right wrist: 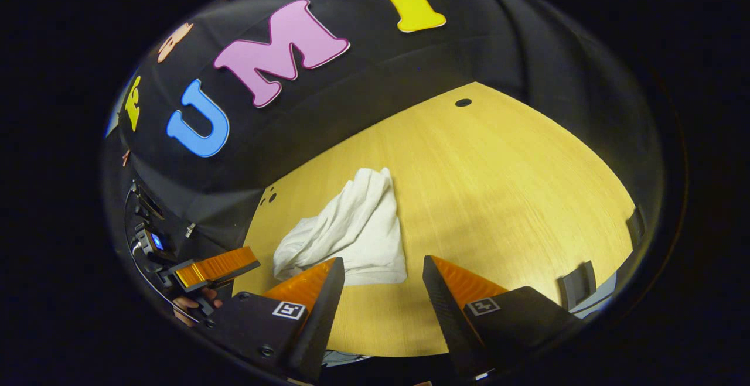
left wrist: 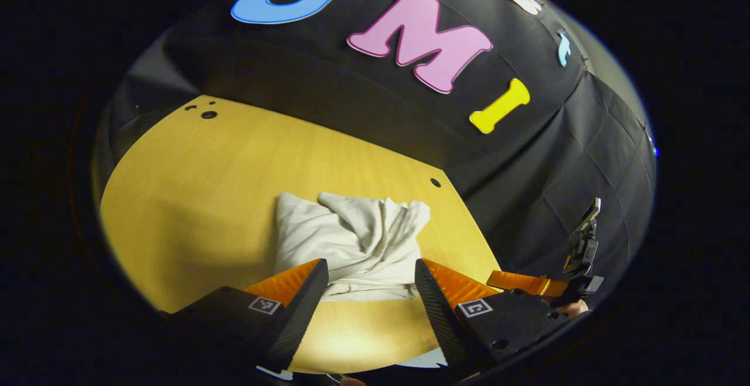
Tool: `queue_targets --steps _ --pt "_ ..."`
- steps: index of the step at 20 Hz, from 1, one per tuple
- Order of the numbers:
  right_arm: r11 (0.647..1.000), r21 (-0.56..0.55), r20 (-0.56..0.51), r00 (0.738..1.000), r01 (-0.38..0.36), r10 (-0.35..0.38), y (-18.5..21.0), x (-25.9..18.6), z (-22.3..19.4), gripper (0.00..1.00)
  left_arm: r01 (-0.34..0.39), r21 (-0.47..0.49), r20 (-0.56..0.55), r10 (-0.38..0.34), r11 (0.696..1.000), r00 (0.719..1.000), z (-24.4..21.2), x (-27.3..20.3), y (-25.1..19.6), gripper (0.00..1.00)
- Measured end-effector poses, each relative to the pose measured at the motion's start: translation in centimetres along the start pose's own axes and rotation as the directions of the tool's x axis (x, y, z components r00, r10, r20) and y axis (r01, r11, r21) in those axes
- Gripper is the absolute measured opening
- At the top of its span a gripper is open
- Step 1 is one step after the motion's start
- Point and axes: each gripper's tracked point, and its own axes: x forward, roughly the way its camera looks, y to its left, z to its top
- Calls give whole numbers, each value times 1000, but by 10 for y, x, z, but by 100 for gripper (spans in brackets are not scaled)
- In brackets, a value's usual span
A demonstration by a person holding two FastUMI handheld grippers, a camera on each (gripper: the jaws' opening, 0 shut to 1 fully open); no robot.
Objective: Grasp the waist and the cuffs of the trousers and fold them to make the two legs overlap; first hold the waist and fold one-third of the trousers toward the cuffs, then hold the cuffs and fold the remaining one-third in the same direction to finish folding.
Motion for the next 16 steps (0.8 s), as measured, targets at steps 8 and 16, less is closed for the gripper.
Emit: queue_targets --steps 8,16 --pt "1000 -22 -21 1000 -19 18 32 14 -14 84 -33 -83 -50 29 996 998 -18 -30 32 94" --pt "999 -46 -57 998 -10 8 59 20 -36 84 2 -61 -57 -6 998 998 -34 -49 31 94"
